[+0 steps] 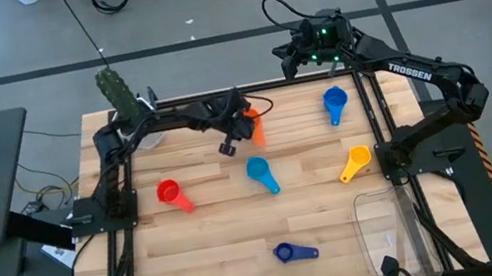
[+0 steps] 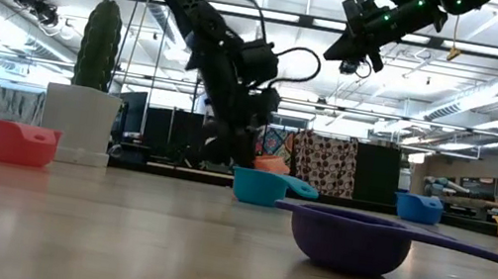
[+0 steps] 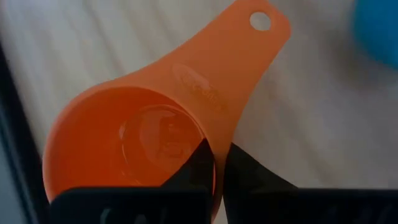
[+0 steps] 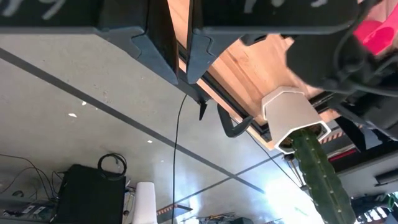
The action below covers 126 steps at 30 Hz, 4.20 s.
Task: Nest measuring cups in basket
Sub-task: Adjust the orange measuring cup, then stack the blue measuring cup on top of the orange measuring cup
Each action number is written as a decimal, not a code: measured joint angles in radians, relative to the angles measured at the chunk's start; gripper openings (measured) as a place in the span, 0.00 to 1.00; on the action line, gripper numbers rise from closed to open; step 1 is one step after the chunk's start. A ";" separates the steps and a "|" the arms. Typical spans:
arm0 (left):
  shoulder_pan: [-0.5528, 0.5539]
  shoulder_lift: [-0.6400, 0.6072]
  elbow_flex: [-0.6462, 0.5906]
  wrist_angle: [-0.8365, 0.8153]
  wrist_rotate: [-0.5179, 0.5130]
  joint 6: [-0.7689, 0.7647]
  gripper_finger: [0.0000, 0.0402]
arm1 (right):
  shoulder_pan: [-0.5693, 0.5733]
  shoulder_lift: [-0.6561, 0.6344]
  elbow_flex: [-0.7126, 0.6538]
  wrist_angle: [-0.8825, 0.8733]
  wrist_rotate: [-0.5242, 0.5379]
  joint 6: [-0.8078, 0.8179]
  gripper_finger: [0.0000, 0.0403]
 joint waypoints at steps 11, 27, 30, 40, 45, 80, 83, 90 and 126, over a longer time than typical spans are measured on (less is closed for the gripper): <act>-0.019 0.005 0.001 -0.078 0.032 -0.091 0.07 | 0.000 0.000 0.000 -0.003 0.000 0.000 0.09; -0.021 -0.010 0.003 -0.077 -0.003 -0.138 0.09 | -0.020 0.000 0.001 -0.055 0.000 -0.045 0.09; -0.020 -0.010 0.022 -0.093 -0.007 -0.137 0.09 | -0.035 -0.010 0.001 -0.096 0.000 -0.078 0.09; -0.024 -0.010 0.025 -0.094 -0.039 -0.142 0.10 | -0.088 -0.087 0.001 -0.210 0.000 -0.120 0.09; -0.025 -0.010 0.025 -0.110 -0.039 -0.143 0.10 | -0.093 -0.106 0.001 -0.238 0.000 -0.127 0.09; -0.066 -0.010 0.025 -0.137 -0.132 -0.158 0.27 | -0.094 -0.108 0.001 -0.240 0.000 -0.144 0.09; -0.073 -0.020 0.025 -0.138 -0.164 -0.157 0.25 | -0.102 -0.109 0.001 -0.275 0.000 -0.178 0.09; -0.082 -0.078 0.025 -0.130 -0.222 -0.143 0.23 | -0.138 -0.109 0.001 -0.444 0.000 -0.196 0.09; -0.054 -0.247 0.025 -0.108 -0.382 -0.196 0.23 | -0.329 0.147 0.126 -1.025 0.193 0.396 0.27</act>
